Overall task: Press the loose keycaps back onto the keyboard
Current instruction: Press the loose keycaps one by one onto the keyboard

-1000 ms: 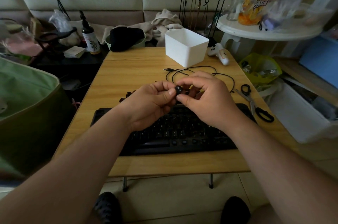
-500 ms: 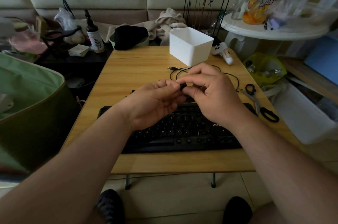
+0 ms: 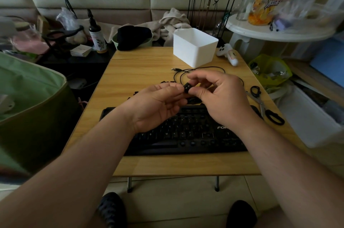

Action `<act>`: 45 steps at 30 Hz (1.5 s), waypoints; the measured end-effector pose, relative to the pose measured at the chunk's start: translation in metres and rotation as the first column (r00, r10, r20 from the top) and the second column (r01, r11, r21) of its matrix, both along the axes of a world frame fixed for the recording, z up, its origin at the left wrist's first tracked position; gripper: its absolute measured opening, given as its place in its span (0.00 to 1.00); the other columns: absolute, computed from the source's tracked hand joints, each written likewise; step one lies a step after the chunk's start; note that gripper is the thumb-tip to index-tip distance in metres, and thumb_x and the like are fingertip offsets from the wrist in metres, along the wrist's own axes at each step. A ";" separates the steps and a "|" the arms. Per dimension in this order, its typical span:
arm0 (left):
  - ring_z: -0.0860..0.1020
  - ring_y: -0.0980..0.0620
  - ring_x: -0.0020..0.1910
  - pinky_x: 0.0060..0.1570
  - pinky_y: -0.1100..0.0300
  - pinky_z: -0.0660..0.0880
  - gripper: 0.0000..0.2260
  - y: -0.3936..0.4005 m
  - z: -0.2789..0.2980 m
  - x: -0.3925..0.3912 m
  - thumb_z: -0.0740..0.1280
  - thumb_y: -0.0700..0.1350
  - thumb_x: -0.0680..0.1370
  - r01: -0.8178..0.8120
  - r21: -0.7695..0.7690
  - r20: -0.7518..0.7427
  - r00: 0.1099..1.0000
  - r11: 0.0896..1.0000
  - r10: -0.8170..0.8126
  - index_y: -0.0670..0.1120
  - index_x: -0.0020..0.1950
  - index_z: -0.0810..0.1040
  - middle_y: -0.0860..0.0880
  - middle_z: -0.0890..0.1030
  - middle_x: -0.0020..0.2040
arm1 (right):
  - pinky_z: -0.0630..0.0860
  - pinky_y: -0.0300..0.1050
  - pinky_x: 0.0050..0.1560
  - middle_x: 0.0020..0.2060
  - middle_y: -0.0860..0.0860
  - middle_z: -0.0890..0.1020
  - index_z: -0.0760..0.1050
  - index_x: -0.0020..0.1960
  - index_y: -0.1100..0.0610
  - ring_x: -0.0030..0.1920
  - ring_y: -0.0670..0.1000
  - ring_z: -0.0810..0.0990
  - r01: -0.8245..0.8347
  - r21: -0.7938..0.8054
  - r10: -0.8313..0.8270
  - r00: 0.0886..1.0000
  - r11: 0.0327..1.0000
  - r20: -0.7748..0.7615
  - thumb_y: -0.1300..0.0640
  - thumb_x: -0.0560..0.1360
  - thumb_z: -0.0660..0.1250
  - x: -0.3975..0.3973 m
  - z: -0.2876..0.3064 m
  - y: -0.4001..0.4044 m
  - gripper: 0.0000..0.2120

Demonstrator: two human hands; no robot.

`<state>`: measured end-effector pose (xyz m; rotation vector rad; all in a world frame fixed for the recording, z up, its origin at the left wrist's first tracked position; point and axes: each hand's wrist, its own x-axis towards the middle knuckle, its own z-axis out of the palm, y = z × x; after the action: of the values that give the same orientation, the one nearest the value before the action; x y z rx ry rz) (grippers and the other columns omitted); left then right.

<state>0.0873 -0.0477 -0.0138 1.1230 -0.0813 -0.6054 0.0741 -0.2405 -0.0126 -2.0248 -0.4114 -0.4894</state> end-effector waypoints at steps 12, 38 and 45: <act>0.83 0.53 0.43 0.44 0.63 0.76 0.05 -0.009 -0.001 -0.001 0.71 0.45 0.74 0.006 0.037 0.007 1.000 0.999 -0.006 0.48 0.49 0.82 0.47 0.87 0.49 | 0.80 0.43 0.47 0.47 0.42 0.85 0.82 0.55 0.40 0.43 0.48 0.81 -0.002 -0.033 0.003 1.000 0.999 0.013 0.63 0.74 0.77 -0.005 0.000 -0.008 0.19; 0.79 0.56 0.39 0.42 0.64 0.78 0.07 -0.018 -0.012 0.006 0.67 0.40 0.82 0.006 0.102 0.090 0.996 0.995 -0.015 0.45 0.54 0.85 0.48 0.84 0.43 | 0.74 0.32 0.44 0.44 0.45 0.80 0.84 0.57 0.45 0.42 0.47 0.79 0.025 -0.195 -0.021 1.000 0.980 0.019 0.62 0.72 0.78 -0.013 -0.007 -0.017 0.18; 0.79 0.56 0.40 0.44 0.62 0.77 0.09 -0.020 -0.013 0.004 0.65 0.41 0.84 0.054 0.122 0.082 0.994 0.991 -0.065 0.45 0.52 0.86 0.48 0.83 0.45 | 0.77 0.38 0.43 0.41 0.44 0.82 0.86 0.54 0.49 0.42 0.45 0.79 0.119 -0.167 -0.101 0.988 0.979 0.113 0.56 0.71 0.81 -0.014 -0.010 -0.018 0.13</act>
<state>0.0917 -0.0674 -0.0273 1.2671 -0.1549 -0.6213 0.0597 -0.2583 -0.0228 -2.2050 -0.4178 -0.6488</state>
